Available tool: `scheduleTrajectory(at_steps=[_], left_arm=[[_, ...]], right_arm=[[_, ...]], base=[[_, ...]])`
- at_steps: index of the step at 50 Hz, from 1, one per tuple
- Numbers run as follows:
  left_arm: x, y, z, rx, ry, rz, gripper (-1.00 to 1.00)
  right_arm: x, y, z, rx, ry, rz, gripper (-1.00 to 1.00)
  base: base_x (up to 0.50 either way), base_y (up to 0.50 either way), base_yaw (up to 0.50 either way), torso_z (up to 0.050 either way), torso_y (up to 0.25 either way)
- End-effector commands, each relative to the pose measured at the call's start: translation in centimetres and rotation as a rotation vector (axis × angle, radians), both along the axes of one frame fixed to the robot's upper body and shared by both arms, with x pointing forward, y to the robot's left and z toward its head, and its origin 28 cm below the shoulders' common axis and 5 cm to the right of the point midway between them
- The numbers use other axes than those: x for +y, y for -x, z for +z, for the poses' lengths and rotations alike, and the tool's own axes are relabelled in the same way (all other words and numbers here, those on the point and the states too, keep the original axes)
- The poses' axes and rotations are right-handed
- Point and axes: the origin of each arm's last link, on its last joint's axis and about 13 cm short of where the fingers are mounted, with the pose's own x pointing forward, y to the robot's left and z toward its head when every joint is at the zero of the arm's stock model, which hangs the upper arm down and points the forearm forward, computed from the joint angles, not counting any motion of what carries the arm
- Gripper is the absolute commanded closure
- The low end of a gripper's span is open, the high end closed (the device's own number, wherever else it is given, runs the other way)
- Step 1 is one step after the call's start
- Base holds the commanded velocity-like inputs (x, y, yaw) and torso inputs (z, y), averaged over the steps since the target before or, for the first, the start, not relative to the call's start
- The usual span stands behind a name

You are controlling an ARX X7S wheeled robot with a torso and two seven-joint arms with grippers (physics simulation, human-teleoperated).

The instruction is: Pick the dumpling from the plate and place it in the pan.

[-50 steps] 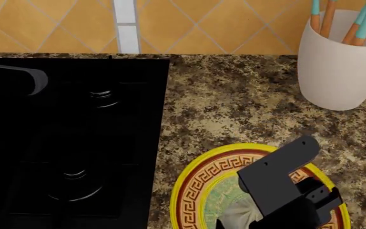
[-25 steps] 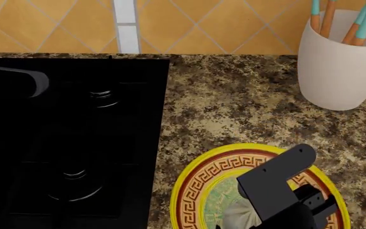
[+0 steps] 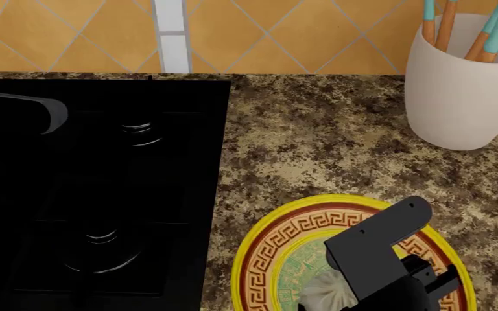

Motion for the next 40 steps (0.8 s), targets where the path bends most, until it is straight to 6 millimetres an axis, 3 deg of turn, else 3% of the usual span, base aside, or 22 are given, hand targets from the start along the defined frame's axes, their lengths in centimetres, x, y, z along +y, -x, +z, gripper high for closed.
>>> scheduleTrajectory(at_steps=[1, 8, 40], left_arm=[[-0.1, 0.0, 0.0, 0.000, -0.002, -0.001, -1.00], [-0.2, 0.0, 0.1, 0.000, -0.002, -0.004, -1.00], [-0.1, 0.4, 0.6, -0.010, 0.000, -0.007, -1.00]], right_arm=[[0.0, 0.0, 0.0, -0.005, 0.007, 0.001, 1.00], [0.0, 0.0, 0.9, -0.027, 0.010, 0.005, 1.00], [0.5, 0.3, 8.6, -0.260, -0.041, -0.007, 1.00]], base=[[0.00, 0.00, 0.00, 0.000, 0.000], [0.00, 0.00, 0.00, 0.000, 0.000], [0.00, 0.00, 0.00, 0.000, 0.000]])
